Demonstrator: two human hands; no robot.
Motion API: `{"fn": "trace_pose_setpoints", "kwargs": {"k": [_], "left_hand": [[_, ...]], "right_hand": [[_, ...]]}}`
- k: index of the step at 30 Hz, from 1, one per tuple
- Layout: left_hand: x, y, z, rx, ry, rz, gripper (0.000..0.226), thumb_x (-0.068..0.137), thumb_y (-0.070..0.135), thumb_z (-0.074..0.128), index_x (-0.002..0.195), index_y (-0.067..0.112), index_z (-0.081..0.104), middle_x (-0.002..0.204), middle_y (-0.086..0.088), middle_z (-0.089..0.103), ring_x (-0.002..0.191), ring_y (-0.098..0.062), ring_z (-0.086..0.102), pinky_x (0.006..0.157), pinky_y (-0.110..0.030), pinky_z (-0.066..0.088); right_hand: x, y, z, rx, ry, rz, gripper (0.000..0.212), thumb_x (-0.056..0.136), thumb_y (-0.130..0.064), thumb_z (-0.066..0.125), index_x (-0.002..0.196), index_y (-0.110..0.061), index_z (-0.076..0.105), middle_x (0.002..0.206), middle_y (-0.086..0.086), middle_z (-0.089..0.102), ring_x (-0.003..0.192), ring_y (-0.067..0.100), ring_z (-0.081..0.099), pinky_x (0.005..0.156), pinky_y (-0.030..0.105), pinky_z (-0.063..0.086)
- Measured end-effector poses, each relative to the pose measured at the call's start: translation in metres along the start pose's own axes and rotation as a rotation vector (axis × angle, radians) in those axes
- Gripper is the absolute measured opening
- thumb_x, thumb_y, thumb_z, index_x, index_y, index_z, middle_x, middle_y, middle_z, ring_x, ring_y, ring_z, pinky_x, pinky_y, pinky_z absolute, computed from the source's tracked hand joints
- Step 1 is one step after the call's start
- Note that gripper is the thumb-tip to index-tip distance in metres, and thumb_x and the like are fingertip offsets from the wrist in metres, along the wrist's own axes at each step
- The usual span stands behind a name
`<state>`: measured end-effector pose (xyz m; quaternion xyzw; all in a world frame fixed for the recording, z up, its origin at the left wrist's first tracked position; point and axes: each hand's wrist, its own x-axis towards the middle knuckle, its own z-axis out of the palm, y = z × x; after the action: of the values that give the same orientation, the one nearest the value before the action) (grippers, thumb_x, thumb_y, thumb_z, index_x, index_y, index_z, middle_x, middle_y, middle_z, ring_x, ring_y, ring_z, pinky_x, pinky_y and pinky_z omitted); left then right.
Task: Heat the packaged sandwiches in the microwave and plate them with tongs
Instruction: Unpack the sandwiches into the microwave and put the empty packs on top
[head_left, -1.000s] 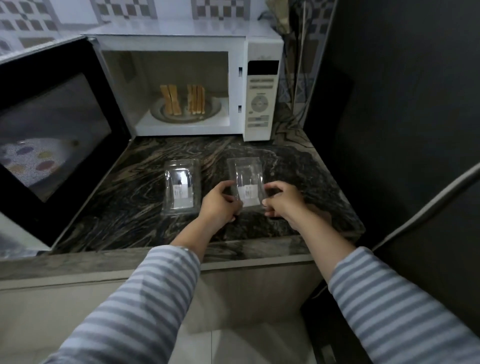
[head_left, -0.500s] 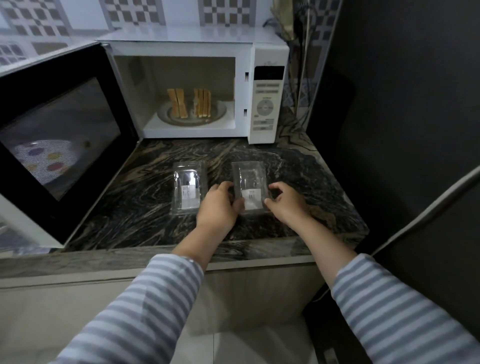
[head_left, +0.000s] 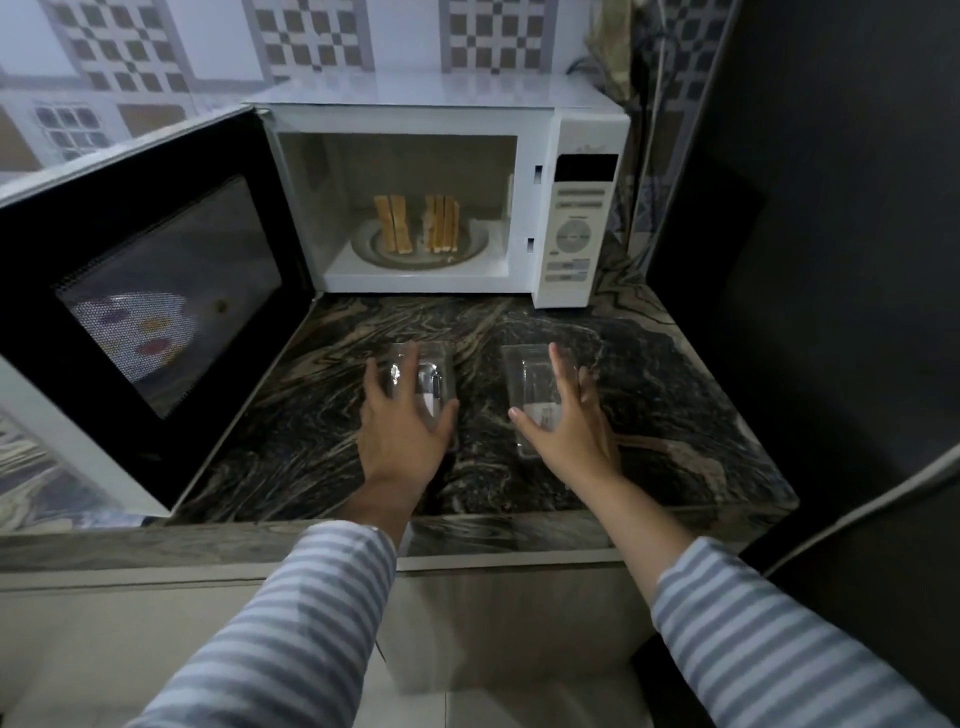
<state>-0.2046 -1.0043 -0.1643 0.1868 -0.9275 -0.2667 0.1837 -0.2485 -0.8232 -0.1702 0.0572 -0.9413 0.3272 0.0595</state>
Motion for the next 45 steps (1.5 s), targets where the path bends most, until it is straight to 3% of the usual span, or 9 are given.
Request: {"fn": "trace_pose_setpoints", "kwargs": {"k": [5, 12, 17, 21, 25, 30, 36, 40, 45], "left_hand": [[0.0, -0.007, 0.006, 0.042, -0.008, 0.063, 0.087, 0.085, 0.056, 0.055, 0.15, 0.039, 0.0, 0.152, -0.013, 0.025, 0.13, -0.034, 0.042, 0.09, -0.043, 0.047], [0.018, -0.006, -0.016, -0.107, 0.073, 0.149, 0.092, 0.081, 0.048, 0.065, 0.147, 0.046, 0.001, 0.146, -0.011, 0.033, 0.127, -0.032, 0.044, 0.086, -0.046, 0.052], [0.055, 0.016, -0.061, -0.283, 0.198, 0.267, 0.089, 0.08, 0.037, 0.071, 0.149, 0.04, 0.015, 0.147, -0.011, 0.034, 0.127, -0.028, 0.045, 0.091, -0.034, 0.046], [0.083, 0.031, -0.106, -0.187, 0.285, 0.352, 0.089, 0.082, 0.047, 0.065, 0.147, 0.048, 0.003, 0.153, -0.005, 0.026, 0.126, -0.026, 0.046, 0.082, -0.039, 0.054], [0.117, 0.048, -0.142, -0.2, 0.313, 0.367, 0.088, 0.083, 0.055, 0.06, 0.144, 0.052, -0.003, 0.153, -0.003, 0.025, 0.123, -0.027, 0.049, 0.079, -0.045, 0.055], [0.171, 0.071, -0.174, -0.22, 0.286, 0.337, 0.086, 0.083, 0.055, 0.059, 0.144, 0.051, -0.002, 0.152, -0.005, 0.026, 0.116, -0.03, 0.054, 0.08, -0.046, 0.055], [0.253, 0.093, -0.189, -0.214, 0.225, 0.304, 0.087, 0.083, 0.052, 0.062, 0.148, 0.045, 0.003, 0.151, -0.011, 0.028, 0.12, -0.031, 0.052, 0.091, -0.043, 0.048], [0.314, 0.104, -0.183, -0.176, 0.169, 0.247, 0.088, 0.082, 0.054, 0.061, 0.148, 0.045, 0.002, 0.149, -0.013, 0.035, 0.113, -0.03, 0.057, 0.087, -0.04, 0.049], [0.376, 0.117, -0.166, -0.091, 0.082, 0.182, 0.088, 0.082, 0.053, 0.06, 0.148, 0.042, 0.002, 0.149, -0.013, 0.037, 0.111, -0.029, 0.059, 0.082, -0.038, 0.048]], "right_hand": [[-0.001, -0.003, 0.01, -0.062, 0.134, -0.013, 0.09, 0.083, -0.061, 0.058, 0.143, -0.057, -0.009, 0.155, 0.0, 0.03, 0.129, 0.024, 0.048, 0.079, 0.034, 0.054], [0.005, -0.037, 0.0, 0.031, 0.231, -0.039, 0.088, 0.083, -0.054, 0.063, 0.146, -0.053, 0.002, 0.151, -0.002, 0.035, 0.129, 0.021, 0.046, 0.082, 0.031, 0.05], [0.026, -0.095, -0.033, 0.124, 0.338, -0.126, 0.085, 0.082, -0.05, 0.066, 0.148, -0.049, 0.012, 0.148, -0.003, 0.038, 0.128, 0.019, 0.047, 0.083, 0.027, 0.046], [0.043, -0.143, -0.062, 0.152, 0.389, -0.207, 0.086, 0.084, -0.047, 0.066, 0.149, -0.047, 0.011, 0.149, -0.001, 0.038, 0.128, 0.022, 0.047, 0.089, 0.031, 0.045], [0.068, -0.184, -0.084, 0.168, 0.376, -0.203, 0.084, 0.084, -0.053, 0.061, 0.146, -0.053, 0.004, 0.152, -0.004, 0.033, 0.126, 0.021, 0.048, 0.082, 0.032, 0.049], [0.114, -0.225, -0.11, 0.142, 0.363, -0.19, 0.082, 0.085, -0.053, 0.06, 0.147, -0.051, 0.007, 0.14, 0.004, 0.045, 0.113, 0.024, 0.056, 0.073, 0.03, 0.046], [0.198, -0.259, -0.131, 0.095, 0.337, -0.186, 0.084, 0.083, -0.056, 0.06, 0.148, -0.048, 0.007, 0.148, 0.003, 0.041, 0.124, 0.029, 0.051, 0.088, 0.038, 0.05], [0.255, -0.27, -0.132, 0.086, 0.28, -0.189, 0.084, 0.085, -0.054, 0.061, 0.15, -0.044, 0.009, 0.151, 0.001, 0.038, 0.124, 0.029, 0.051, 0.08, 0.033, 0.048], [0.317, -0.272, -0.117, 0.108, 0.178, -0.158, 0.085, 0.086, -0.048, 0.063, 0.151, -0.042, 0.008, 0.155, 0.001, 0.032, 0.131, 0.031, 0.045, 0.089, 0.037, 0.045]]}}
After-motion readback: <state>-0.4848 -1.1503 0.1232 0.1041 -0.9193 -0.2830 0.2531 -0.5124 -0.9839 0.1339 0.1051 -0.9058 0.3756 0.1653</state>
